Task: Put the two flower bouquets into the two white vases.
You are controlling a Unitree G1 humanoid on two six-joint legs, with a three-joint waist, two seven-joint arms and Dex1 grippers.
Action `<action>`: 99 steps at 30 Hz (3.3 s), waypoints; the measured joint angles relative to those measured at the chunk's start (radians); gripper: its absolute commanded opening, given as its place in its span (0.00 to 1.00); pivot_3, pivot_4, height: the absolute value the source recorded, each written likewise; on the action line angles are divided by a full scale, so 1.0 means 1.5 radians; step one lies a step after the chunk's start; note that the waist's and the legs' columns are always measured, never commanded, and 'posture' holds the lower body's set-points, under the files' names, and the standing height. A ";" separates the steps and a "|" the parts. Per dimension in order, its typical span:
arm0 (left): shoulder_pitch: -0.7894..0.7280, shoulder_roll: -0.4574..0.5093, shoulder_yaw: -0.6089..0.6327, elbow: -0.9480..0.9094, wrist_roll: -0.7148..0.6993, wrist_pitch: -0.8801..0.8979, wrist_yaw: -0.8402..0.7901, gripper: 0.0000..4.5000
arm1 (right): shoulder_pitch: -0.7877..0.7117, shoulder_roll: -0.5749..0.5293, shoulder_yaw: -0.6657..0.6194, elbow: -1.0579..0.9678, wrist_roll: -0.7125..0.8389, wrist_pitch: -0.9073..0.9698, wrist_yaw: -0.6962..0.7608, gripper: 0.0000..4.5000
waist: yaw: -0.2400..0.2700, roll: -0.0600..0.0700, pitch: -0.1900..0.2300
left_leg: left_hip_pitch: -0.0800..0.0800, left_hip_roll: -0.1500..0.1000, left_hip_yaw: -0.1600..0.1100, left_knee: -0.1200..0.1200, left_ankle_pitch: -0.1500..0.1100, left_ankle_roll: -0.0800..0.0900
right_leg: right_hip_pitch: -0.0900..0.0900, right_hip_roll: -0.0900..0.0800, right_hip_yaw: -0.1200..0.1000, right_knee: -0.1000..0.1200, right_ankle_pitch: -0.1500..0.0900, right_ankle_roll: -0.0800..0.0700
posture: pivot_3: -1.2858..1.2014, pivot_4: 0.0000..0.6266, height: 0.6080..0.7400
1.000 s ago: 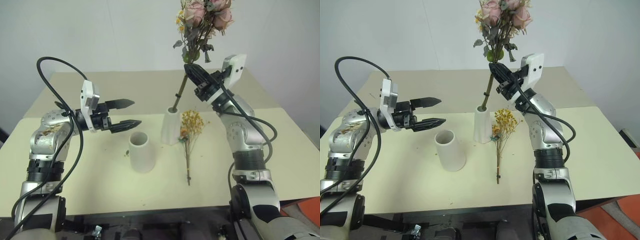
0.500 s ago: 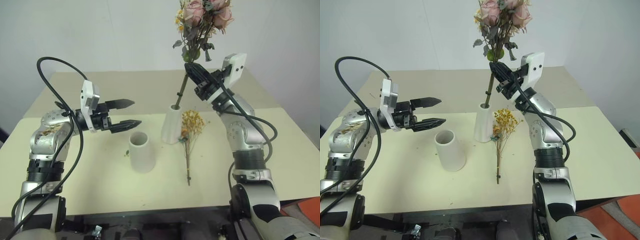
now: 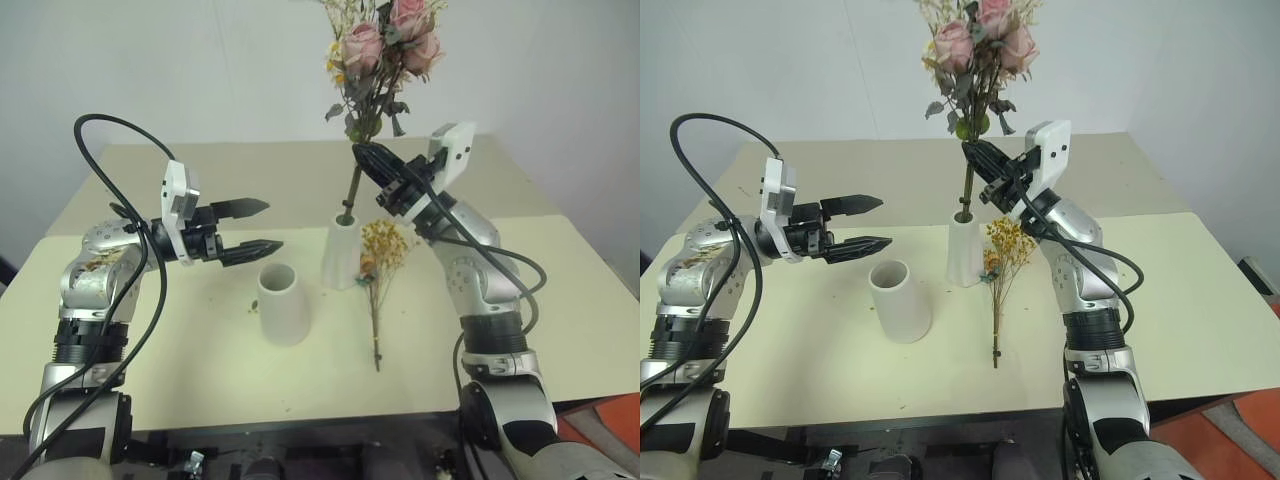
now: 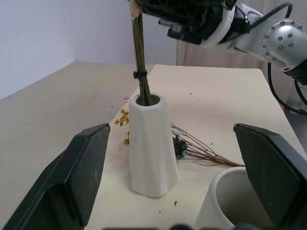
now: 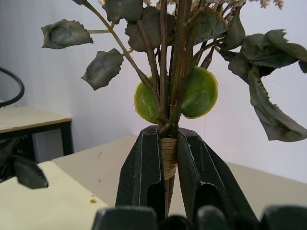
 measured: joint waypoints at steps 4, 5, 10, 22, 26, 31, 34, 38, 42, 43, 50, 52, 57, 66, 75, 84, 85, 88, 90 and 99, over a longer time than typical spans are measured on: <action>0.000 0.000 0.000 0.000 0.000 0.000 0.000 1.00 | 0.000 0.000 0.009 -0.001 -0.007 0.000 0.000 0.06 | 0.000 0.000 0.000 | 0.000 0.000 0.000 0.000 0.000 0.000 | 0.000 0.000 0.000 0.000 0.000 0.000 | 0.52 0.24 1.00; 0.000 0.000 0.000 0.000 0.000 0.000 0.000 1.00 | 0.001 0.000 0.010 -0.001 -0.007 0.000 0.001 0.06 | 0.000 0.000 0.000 | 0.000 0.000 0.000 0.000 0.000 0.000 | 0.000 0.000 0.000 0.000 0.000 0.000 | 0.52 0.24 1.00; 0.000 0.000 0.000 0.000 0.000 0.000 0.000 1.00 | 0.007 0.000 0.014 -0.001 -0.019 -0.009 0.005 0.06 | 0.000 0.000 0.000 | 0.000 0.000 0.000 0.000 0.000 0.000 | 0.000 0.000 0.000 0.000 0.000 0.000 | 0.52 0.24 1.00; 0.001 0.000 0.000 0.000 0.000 0.000 0.000 1.00 | 0.039 0.000 0.018 0.014 -0.055 -0.047 0.024 0.06 | 0.000 0.000 0.000 | 0.000 0.000 0.000 0.000 0.000 0.000 | 0.000 0.000 0.000 0.000 0.000 0.000 | 0.52 0.24 1.00; 0.001 0.000 0.000 0.000 0.000 0.000 0.000 1.00 | 0.045 0.008 0.018 0.014 -0.059 -0.058 0.026 0.06 | 0.000 0.000 0.000 | 0.000 0.000 0.000 0.000 0.000 0.000 | 0.000 0.000 0.000 0.000 0.000 0.000 | 0.52 0.24 1.00; 0.000 0.000 0.000 0.000 0.000 0.000 0.000 1.00 | 0.064 0.020 0.019 0.029 -0.065 -0.079 0.026 0.06 | 0.000 0.000 0.000 | 0.000 0.000 0.000 0.000 0.000 0.000 | 0.000 0.000 0.000 0.000 0.000 0.000 | 0.52 0.24 1.00; 0.000 0.000 0.000 0.000 0.000 0.000 0.000 1.00 | 0.066 0.025 0.023 0.034 -0.072 -0.087 0.027 0.06 | -0.001 0.000 0.000 | 0.000 0.000 0.000 0.000 0.000 0.000 | 0.000 0.000 0.000 0.000 0.000 0.000 | 0.52 0.24 1.00; 0.000 0.000 0.000 0.000 0.000 0.000 -0.001 1.00 | 0.076 0.033 0.034 0.035 -0.073 -0.098 0.029 0.06 | 0.000 0.000 0.000 | 0.000 0.000 0.000 0.000 0.000 0.000 | 0.000 0.000 0.000 0.000 0.000 0.000 | 0.52 0.24 1.00; 0.000 0.000 0.000 0.000 0.000 0.000 -0.002 1.00 | 0.088 0.036 0.040 0.045 -0.080 -0.106 0.031 0.06 | 0.000 0.000 0.000 | 0.000 0.000 0.000 0.000 0.000 0.000 | 0.000 0.000 0.000 0.000 0.000 0.000 | 0.52 0.24 1.00; 0.000 0.000 0.000 0.000 0.000 0.000 -0.003 1.00 | 0.089 0.036 0.040 0.047 -0.082 -0.108 0.032 0.06 | 0.000 0.000 0.000 | 0.000 0.000 0.000 0.000 0.000 0.000 | 0.000 0.000 0.000 0.000 0.000 0.000 | 0.52 0.24 1.00; 0.001 0.001 0.000 0.000 0.000 0.000 -0.007 1.00 | 0.089 0.040 0.041 0.064 -0.087 -0.121 0.038 0.21 | 0.000 0.000 0.000 | 0.000 0.000 0.000 0.000 0.000 0.000 | 0.000 0.000 0.000 0.000 0.000 0.000 | 0.52 0.24 1.00; 0.001 0.001 0.000 0.000 0.000 0.000 -0.007 1.00 | 0.090 0.040 0.041 0.065 -0.087 -0.123 0.043 0.34 | 0.000 0.000 0.000 | 0.000 0.000 0.000 0.000 0.000 0.000 | 0.000 0.000 0.000 0.000 0.000 0.000 | 0.52 0.24 1.00; 0.001 0.001 0.000 0.000 0.000 0.000 -0.007 1.00 | 0.097 0.040 0.040 0.065 -0.086 -0.123 0.052 0.71 | 0.000 0.000 0.000 | 0.000 0.000 0.000 0.000 0.000 0.000 | 0.000 0.000 0.000 0.000 0.000 0.000 | 0.52 0.24 1.00; 0.000 0.000 0.000 0.000 0.000 0.000 -0.006 1.00 | 0.108 0.009 0.041 -0.021 -0.084 -0.083 0.053 0.99 | 0.001 0.000 0.000 | 0.000 0.000 0.000 0.000 0.000 0.000 | 0.000 0.000 0.000 0.000 0.000 0.000 | 0.52 0.24 1.00; 0.000 -0.006 -0.003 0.001 0.000 0.000 -0.008 1.00 | 0.151 -0.120 0.027 -0.140 -0.043 0.039 0.076 0.99 | 0.003 0.000 0.000 | 0.000 0.000 0.000 0.000 0.000 0.000 | 0.000 0.000 0.000 0.000 -0.001 0.001 | 0.52 0.24 1.00; -0.001 -0.008 -0.004 0.002 0.000 -0.001 -0.023 1.00 | 0.207 -0.264 0.006 -0.288 0.040 0.272 0.089 0.99 | 0.001 0.000 0.000 | 0.000 0.000 0.000 0.000 0.000 0.000 | 0.000 0.000 0.000 0.000 -0.002 0.004 | 0.52 0.24 1.00; -0.001 -0.006 -0.004 0.002 0.000 -0.001 -0.027 1.00 | 0.203 -0.284 0.007 -0.299 0.050 0.330 0.078 0.99 | 0.002 0.000 0.000 | 0.000 0.000 0.000 0.000 0.000 0.000 | 0.001 0.000 0.000 0.000 -0.002 0.004 | 0.52 0.24 1.00; -0.001 0.002 -0.004 0.003 0.000 -0.001 -0.042 1.00 | 0.163 -0.320 0.015 -0.303 0.076 0.534 0.034 0.99 | 0.001 0.000 0.000 | 0.000 0.000 0.000 0.000 0.000 0.000 | 0.001 0.000 0.000 -0.001 -0.002 0.003 | 0.52 0.24 1.00; -0.004 0.009 -0.004 0.003 0.000 -0.001 -0.057 1.00 | 0.132 -0.313 0.016 -0.301 0.098 0.651 0.006 0.99 | 0.001 0.000 0.000 | 0.000 0.000 0.000 0.000 0.000 0.000 | 0.000 0.000 0.000 -0.001 -0.002 0.003 | 0.52 0.24 1.00; -0.006 0.030 0.001 -0.012 -0.015 0.007 -0.091 1.00 | 0.063 -0.231 0.045 -0.246 0.109 0.898 -0.066 0.99 | 0.004 0.000 0.000 | -0.001 0.000 0.000 0.000 0.000 0.000 | 0.000 0.000 0.000 -0.001 -0.002 0.003 | 0.52 0.24 1.00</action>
